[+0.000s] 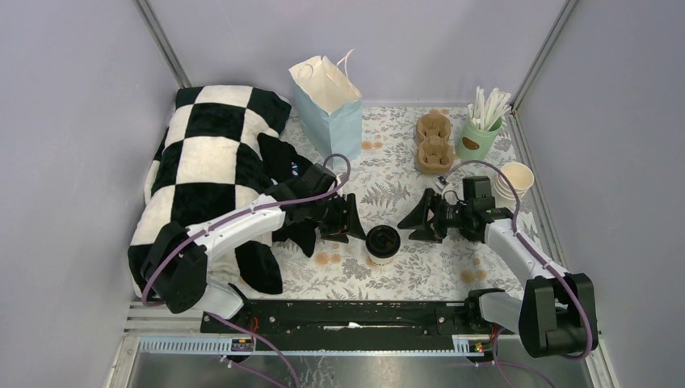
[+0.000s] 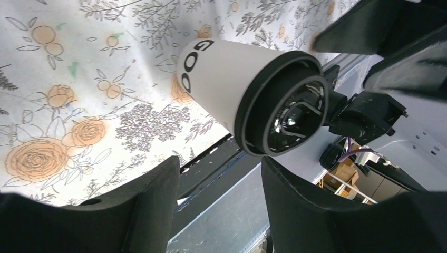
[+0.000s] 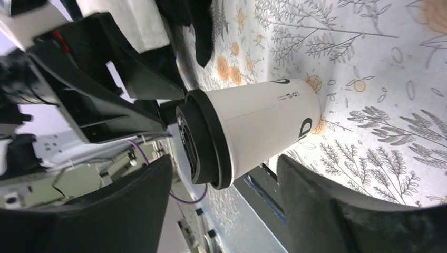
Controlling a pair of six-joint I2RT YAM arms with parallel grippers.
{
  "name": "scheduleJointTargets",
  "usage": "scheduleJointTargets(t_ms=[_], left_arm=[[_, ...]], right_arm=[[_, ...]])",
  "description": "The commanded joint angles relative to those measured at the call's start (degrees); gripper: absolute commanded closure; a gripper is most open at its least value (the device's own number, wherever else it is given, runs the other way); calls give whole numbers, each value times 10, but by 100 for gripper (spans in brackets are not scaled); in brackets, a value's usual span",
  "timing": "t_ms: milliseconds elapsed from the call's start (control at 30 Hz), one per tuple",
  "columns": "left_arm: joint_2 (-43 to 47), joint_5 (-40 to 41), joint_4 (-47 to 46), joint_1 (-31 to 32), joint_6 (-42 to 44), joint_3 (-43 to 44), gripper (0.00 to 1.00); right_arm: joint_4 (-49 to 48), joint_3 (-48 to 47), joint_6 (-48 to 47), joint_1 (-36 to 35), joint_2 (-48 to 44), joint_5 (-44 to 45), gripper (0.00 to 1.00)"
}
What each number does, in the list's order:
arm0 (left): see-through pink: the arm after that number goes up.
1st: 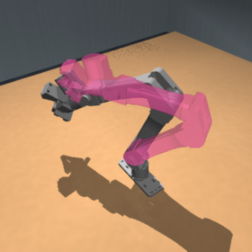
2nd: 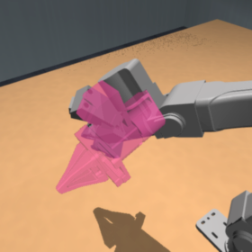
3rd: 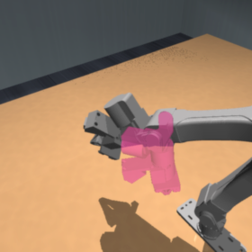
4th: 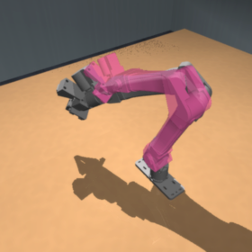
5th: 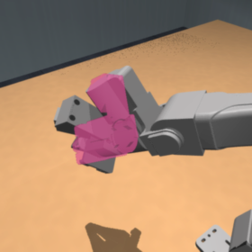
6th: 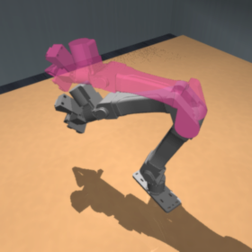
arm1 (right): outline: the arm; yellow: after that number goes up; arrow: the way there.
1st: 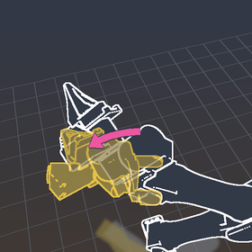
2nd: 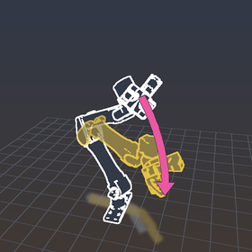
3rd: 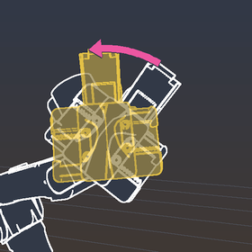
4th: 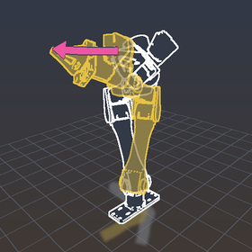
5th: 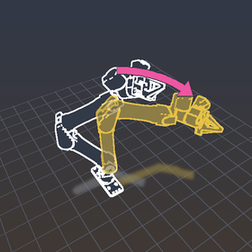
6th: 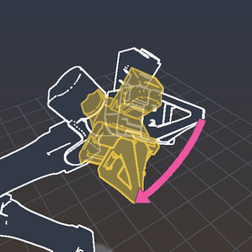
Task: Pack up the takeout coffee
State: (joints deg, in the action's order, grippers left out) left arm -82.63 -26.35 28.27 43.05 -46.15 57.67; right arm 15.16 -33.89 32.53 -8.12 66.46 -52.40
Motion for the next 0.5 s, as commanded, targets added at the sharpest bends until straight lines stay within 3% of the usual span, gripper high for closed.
scheduleJointTargets(t_ms=[0,100,467], left_arm=[[6,-33,-41,-13,-22,-22,40],[-3,-44,-50,-18,-24,-27,42],[-25,-58,-68,-18,-21,-30,42]], right_arm=[[9,7,-22,31,7,-57,32],[11,6,-30,31,17,-60,40],[-8,18,-21,14,34,-49,41]])
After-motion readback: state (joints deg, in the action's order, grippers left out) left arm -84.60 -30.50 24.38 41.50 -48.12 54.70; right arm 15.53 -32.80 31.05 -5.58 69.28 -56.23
